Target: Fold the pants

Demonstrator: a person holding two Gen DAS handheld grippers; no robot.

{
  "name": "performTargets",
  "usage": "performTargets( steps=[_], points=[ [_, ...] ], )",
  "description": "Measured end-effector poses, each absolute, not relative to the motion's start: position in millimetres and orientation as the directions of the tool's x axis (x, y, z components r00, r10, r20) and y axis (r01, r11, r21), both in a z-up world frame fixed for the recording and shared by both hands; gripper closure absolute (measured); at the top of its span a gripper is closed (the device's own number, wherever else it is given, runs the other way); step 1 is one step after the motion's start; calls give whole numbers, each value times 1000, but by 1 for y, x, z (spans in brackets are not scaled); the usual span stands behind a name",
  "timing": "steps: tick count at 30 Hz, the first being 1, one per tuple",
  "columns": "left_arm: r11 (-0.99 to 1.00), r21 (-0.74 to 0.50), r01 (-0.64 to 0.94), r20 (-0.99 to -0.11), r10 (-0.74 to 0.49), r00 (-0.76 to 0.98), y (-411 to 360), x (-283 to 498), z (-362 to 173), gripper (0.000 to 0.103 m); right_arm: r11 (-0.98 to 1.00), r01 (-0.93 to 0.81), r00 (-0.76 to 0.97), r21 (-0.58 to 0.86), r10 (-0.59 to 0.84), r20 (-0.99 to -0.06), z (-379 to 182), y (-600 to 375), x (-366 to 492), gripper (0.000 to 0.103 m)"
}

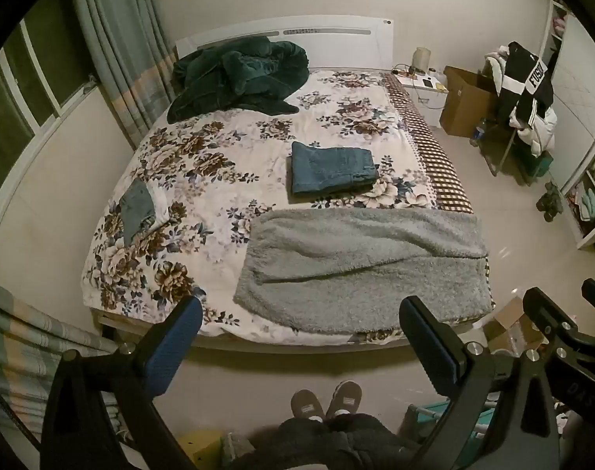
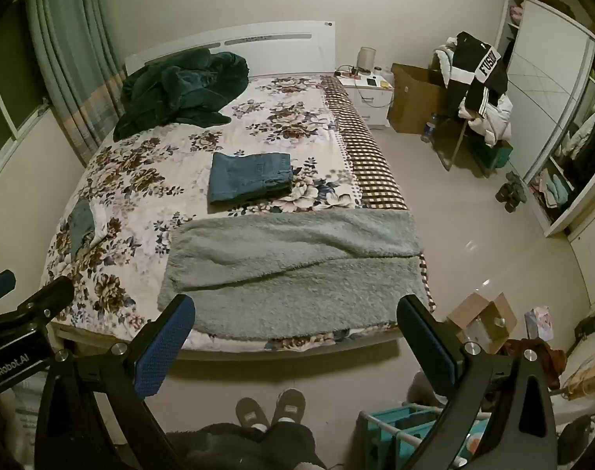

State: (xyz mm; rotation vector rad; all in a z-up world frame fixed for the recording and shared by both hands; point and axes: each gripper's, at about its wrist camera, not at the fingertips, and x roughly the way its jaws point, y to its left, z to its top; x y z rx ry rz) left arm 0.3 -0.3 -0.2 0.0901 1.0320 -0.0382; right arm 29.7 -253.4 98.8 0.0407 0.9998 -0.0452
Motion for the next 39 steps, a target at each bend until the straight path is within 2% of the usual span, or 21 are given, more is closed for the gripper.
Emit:
performTargets(
  steps=[39],
  points=[
    [997,45,70,-853,2,522,4,0,3,0,998,57,544,-1,-32,-839,100,-254,28,0]
  ],
)
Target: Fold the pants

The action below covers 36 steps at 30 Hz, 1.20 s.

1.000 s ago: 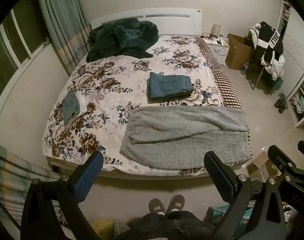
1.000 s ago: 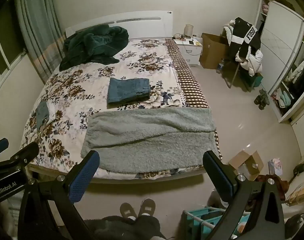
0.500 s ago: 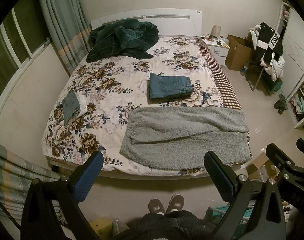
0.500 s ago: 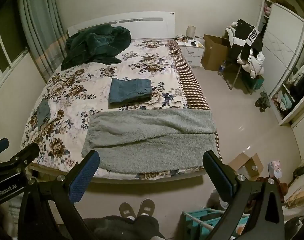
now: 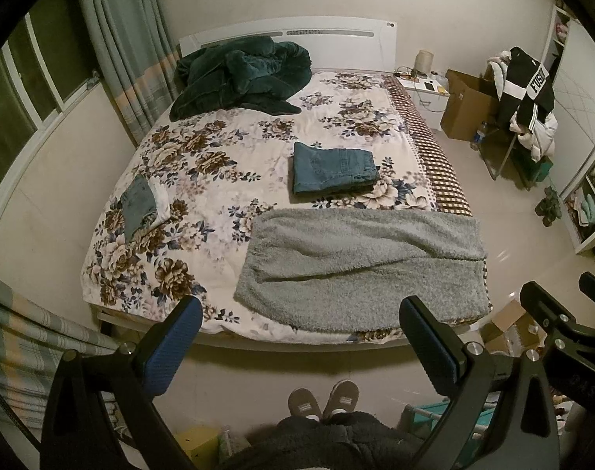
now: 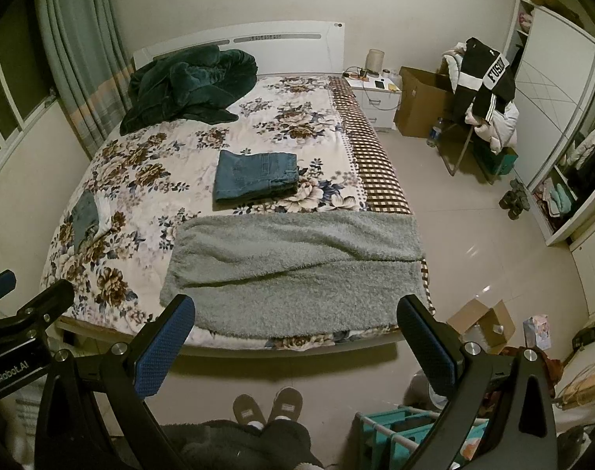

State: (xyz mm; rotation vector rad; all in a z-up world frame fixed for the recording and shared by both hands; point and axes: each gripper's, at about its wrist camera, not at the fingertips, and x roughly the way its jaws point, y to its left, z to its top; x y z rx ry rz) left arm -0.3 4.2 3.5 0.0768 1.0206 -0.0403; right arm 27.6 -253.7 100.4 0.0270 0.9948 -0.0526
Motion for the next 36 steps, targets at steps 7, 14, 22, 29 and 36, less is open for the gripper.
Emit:
performTargets(
  steps=[7,14,22,29,36],
  points=[
    [997,44,71,-854,0,520,5,0,4,0,998,56,541,0,-30,-840,101,-254,26,0],
    [997,44,70,-852,1,523,5,0,4,0,998,57,541,0,-31,-840,102,-255,25,0],
    [997,42,70,-851,-1,525,4,-4,8,0,998,57,541,-1,-31,-840,104,-255,23,0],
    [997,41,70,-851,-2,525,4,-4,7,0,998,56,539,-1,-31,-842,105,-255,22,0],
    [997,39,68,-851,-3,526,5,-5,8,0,998,55,539,0,-30,-842,105,-255,21,0]
  ],
)
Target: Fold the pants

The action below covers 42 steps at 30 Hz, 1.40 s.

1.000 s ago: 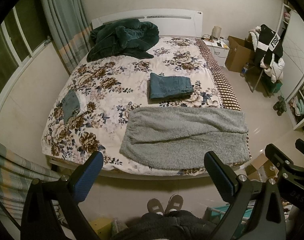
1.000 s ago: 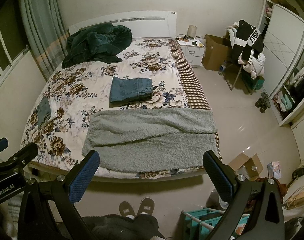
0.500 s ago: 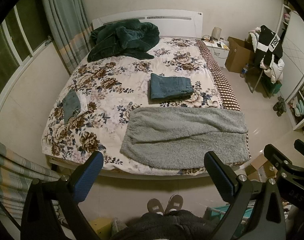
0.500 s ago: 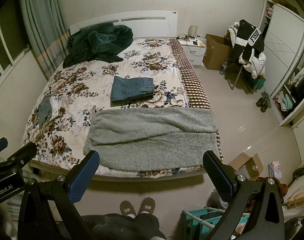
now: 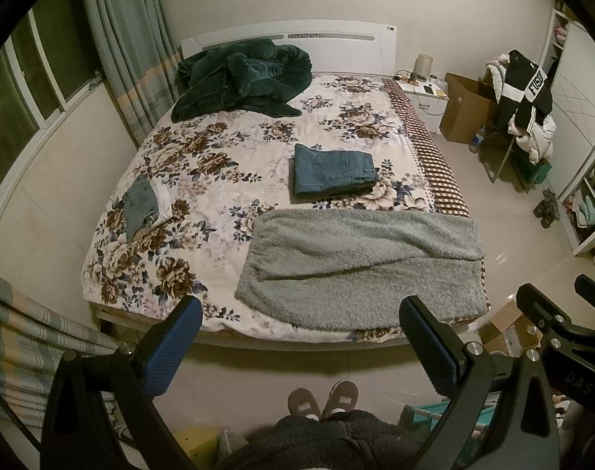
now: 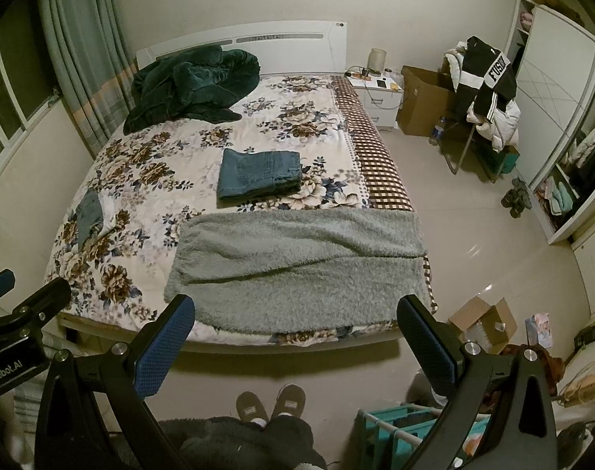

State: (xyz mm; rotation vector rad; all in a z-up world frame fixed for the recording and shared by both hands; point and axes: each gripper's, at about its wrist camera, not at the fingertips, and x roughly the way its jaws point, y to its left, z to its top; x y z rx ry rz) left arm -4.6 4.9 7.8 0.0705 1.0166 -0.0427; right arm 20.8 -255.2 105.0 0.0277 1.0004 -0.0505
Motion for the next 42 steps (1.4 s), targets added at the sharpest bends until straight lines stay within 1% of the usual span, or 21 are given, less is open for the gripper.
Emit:
performTargets(
  steps=[6,11,19,22,25,30,36,42],
  points=[
    [997,39,68,-850,-3,526,5,-4,7,0,998,55,538,0,-29,-842,106,-257,21,0],
    [997,38,66,-849,-2,528,5,-4,11,0,999,50,532,3,-24,-847,103,-234,13,0],
    [998,41,55,-846,5,533,5,-3,11,0,999,47,524,18,-9,-852,89,-234,8,0],
    [998,57,22,-841,36,540,1,-3,6,0,998,55,517,23,-9,-856,78,-242,18,0],
    [997,77,-14,-842,73,534,-6,17,-11,0,997,68,508,28,-11,-861,66,-246,27,0],
    [984,160,-78,-842,178,509,-14,62,-51,0,994,104,473,27,-26,-881,27,-270,75,0],
    [969,225,-100,-857,246,452,-17,122,-102,0,985,151,401,82,15,-916,-41,-306,150,0],
    [967,206,-152,-916,245,317,2,199,-158,0,951,270,303,148,61,-951,-118,-350,240,0]
  ],
)
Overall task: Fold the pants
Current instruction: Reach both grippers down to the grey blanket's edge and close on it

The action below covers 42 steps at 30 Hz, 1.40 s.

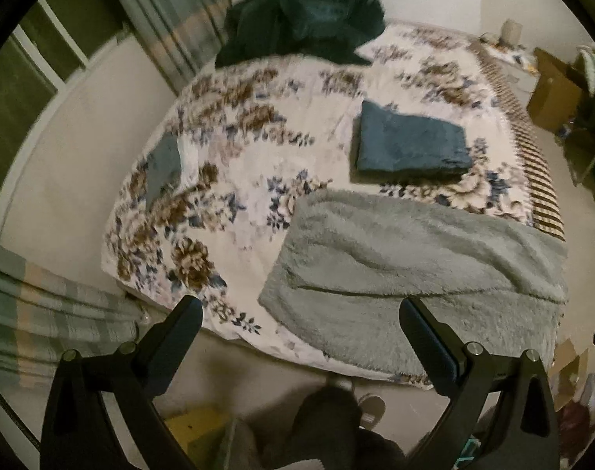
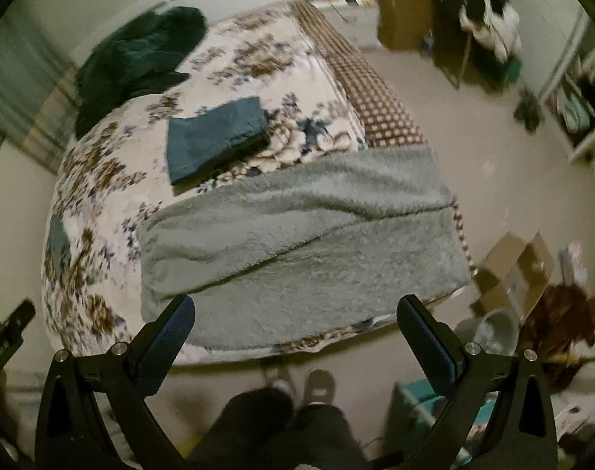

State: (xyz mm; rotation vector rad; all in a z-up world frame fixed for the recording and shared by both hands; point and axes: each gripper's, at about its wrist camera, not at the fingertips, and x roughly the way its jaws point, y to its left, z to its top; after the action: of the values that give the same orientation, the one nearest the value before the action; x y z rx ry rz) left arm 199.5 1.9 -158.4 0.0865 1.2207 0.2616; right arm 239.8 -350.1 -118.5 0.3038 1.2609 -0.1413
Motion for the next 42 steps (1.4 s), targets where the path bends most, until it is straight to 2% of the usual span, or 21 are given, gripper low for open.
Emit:
performTargets(
  steps=[7,16,23,28,29,31,32,34,35,36,37,39,40,41,42],
  points=[
    [969,138,-206,-983,159,88,30,322,-269,0,869,462,170,179,111,-979,-236,-393,361,0],
    [920,103,-379,-993,72,-95,66,450,-424,0,755,646,20,107,123,-992,-413,-430,494,0],
    [842,20,-539,-977,-99,-191,84,507,-522,0,626,772,-14,114,196,-981,-518,-469,553,0],
    [786,56,-615,-958,-130,-254,88,515,-570,2,545,833,-45,97,241,-969,-583,-488,584,0],
    [780,62,-622,-959,-126,-253,89,514,-574,6,532,842,-55,84,240,-969,-592,-490,587,0],
    [772,83,-630,-966,-93,-242,87,509,-577,31,503,862,-66,70,248,-966,-614,-494,593,0],
    [770,84,-632,-969,-85,-233,86,507,-575,35,496,866,-74,62,251,-965,-621,-495,595,0],
    [765,75,-640,-981,-58,-185,84,499,-564,64,476,878,-75,58,255,-964,-632,-495,598,0],
    [766,71,-639,-986,-42,-159,83,494,-556,71,475,878,-71,62,256,-964,-634,-495,599,3],
    [765,55,-641,-991,-34,-126,81,488,-546,83,482,874,-65,66,249,-966,-634,-495,600,15],
    [763,37,-645,-994,-37,-101,80,483,-539,89,501,864,-71,57,233,-970,-632,-494,602,25],
    [761,-1,-649,-998,-46,-52,80,472,-523,91,513,857,-71,50,213,-974,-625,-495,599,65],
    [764,-13,-645,-999,-43,-31,78,466,-514,93,511,858,-63,56,212,-975,-621,-496,596,74],
    [766,-18,-642,-999,-41,-21,77,462,-508,93,512,856,-44,76,218,-975,-614,-497,596,92],
    [768,-36,-639,-999,-46,2,75,455,-497,94,515,852,-27,94,222,-975,-609,-498,594,92]
  ],
)
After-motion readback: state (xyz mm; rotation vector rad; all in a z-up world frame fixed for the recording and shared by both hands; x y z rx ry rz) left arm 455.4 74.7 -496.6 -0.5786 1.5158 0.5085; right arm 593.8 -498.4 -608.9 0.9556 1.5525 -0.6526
